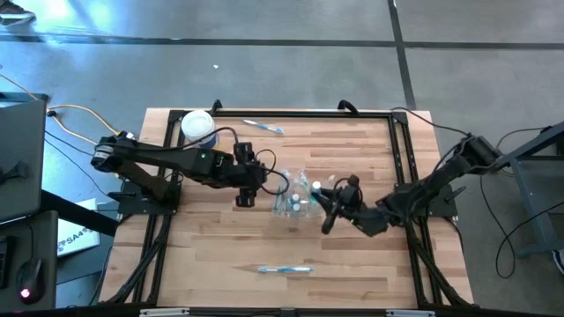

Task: Pick & Place toothbrushing station
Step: Put the blue mouthwash into the transparent organizer

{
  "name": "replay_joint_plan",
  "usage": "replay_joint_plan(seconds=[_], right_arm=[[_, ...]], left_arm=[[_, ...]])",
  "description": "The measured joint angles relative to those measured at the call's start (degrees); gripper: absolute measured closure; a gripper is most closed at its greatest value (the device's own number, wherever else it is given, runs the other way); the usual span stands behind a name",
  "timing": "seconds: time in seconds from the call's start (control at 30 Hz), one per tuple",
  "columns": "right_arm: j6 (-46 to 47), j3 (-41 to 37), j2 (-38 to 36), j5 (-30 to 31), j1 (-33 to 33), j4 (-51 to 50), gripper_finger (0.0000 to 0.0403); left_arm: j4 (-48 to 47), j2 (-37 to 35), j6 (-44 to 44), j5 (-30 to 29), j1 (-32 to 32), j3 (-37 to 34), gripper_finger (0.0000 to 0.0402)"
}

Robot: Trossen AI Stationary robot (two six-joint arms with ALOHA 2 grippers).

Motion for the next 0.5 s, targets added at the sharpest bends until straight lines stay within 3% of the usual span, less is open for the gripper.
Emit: replay_joint_plan(seconds=[0.3,0.5], right_arm=[[11.1,4.6,10.9,11.8,3.4,-2.8,0.0347],[13.1,4.6,18.5,15.0,3.5,6.7,0.0347]], left_arm=[[-3.0,-1.8,-6.9,0.2,0.0,-3.0,0.0099],[0.7,-6.1,-10.7,1.7,0.0,-10.9,0.0099]])
